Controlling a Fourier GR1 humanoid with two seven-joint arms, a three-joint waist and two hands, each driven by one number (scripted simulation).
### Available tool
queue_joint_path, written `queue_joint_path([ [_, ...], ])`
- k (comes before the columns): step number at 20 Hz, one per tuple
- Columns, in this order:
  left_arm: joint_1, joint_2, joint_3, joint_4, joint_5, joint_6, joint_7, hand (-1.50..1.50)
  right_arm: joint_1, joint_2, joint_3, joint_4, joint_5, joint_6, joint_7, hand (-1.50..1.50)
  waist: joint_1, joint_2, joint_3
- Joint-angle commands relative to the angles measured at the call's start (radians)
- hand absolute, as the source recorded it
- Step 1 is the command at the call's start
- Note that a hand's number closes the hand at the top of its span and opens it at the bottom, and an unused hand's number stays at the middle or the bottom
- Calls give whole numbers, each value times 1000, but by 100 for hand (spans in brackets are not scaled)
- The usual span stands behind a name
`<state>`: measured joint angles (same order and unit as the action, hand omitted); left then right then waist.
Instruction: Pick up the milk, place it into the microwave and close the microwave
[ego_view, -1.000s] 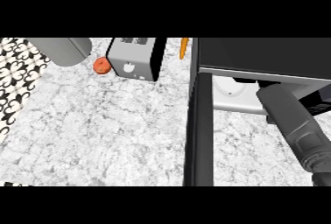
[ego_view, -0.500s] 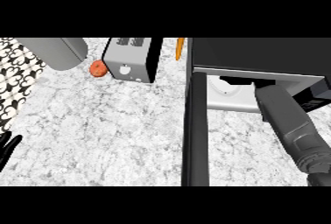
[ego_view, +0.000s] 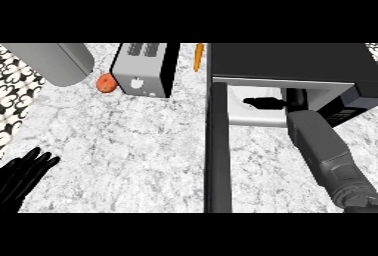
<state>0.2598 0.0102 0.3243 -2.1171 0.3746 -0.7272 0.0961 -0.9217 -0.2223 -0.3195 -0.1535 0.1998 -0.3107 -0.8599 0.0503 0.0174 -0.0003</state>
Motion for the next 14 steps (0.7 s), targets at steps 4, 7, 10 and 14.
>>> queue_joint_path([
  [4, 9, -10, -97, -4, -17, 11, 6, 150, 109, 44, -41, -13, -70, 211, -73, -150, -36, -12, 1],
  [7, 31, -10, -179, -28, -54, 52, 37, 150, 170, 30, -45, -34, -91, 308, -85, -150, -53, -19, 1],
  [10, 3, -10, -230, -37, -65, 94, 77, 150, 252, 75, -19, -67, -83, 320, -127, -150, -64, -23, 0],
  [14, 39, -10, -332, -19, -126, 136, 31, 150, 327, 62, 5, -156, -93, 376, -92, -150, -76, -29, -1],
])
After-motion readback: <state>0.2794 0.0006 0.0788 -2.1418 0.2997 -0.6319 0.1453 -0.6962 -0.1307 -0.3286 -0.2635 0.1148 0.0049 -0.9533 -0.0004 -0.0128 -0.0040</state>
